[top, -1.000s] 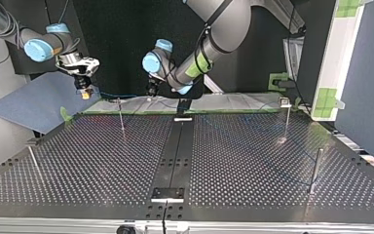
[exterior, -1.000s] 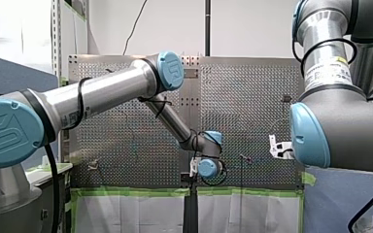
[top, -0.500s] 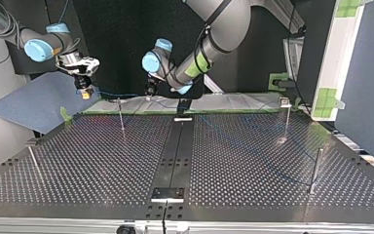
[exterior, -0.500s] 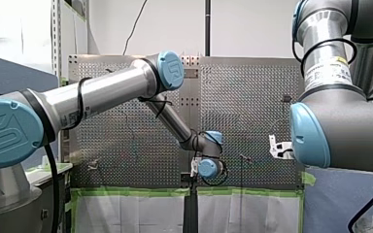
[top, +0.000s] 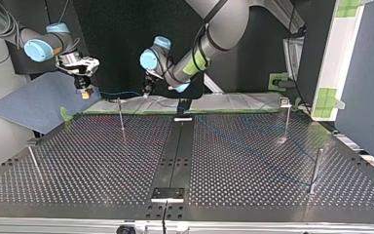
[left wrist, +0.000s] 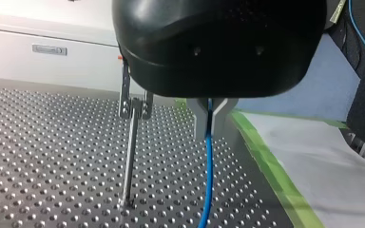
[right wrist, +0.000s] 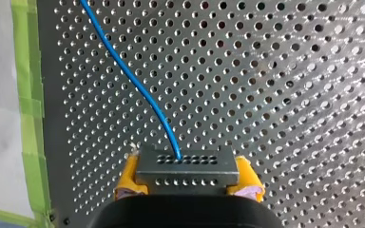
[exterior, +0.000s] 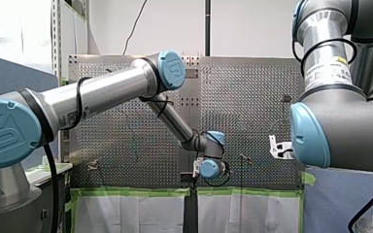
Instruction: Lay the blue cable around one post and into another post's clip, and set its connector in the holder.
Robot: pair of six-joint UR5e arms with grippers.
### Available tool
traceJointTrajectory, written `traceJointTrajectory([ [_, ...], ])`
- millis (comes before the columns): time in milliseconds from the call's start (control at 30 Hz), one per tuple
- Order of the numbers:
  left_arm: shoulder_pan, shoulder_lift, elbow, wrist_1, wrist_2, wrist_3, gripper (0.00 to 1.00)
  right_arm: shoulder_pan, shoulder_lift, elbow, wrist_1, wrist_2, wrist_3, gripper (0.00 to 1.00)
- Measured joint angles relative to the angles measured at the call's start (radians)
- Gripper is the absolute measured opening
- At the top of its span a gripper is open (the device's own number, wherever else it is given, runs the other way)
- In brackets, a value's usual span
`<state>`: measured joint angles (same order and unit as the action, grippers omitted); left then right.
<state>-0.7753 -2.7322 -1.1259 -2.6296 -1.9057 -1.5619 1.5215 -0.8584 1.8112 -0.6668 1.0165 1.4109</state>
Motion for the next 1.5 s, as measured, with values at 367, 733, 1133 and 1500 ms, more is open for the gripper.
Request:
traceJointTrajectory([
  [367,-0.015,0.016,-0.017,0.01,-0.008,0.002,0.02,-0.006,0.0,0.0,0.011,0.026,-0.001,0.0],
  [733,-0.002,0.053,-0.101,0.085,-0.004,-0.019,0.02,-0.006,0.002,0.004,0.002,0.026,0.006,0.0],
  [1133,0.007,0.053,-0.108,0.093,0.027,-0.043,0.02,-0.01,0.03,0.017,-0.08,-0.008,-0.008,0.0],
  [1500,0.019,0.053,-0.109,0.094,0.029,-0.069,0.02,-0.018,0.034,0.018,-0.165,-0.019,-0.048,0.0],
])
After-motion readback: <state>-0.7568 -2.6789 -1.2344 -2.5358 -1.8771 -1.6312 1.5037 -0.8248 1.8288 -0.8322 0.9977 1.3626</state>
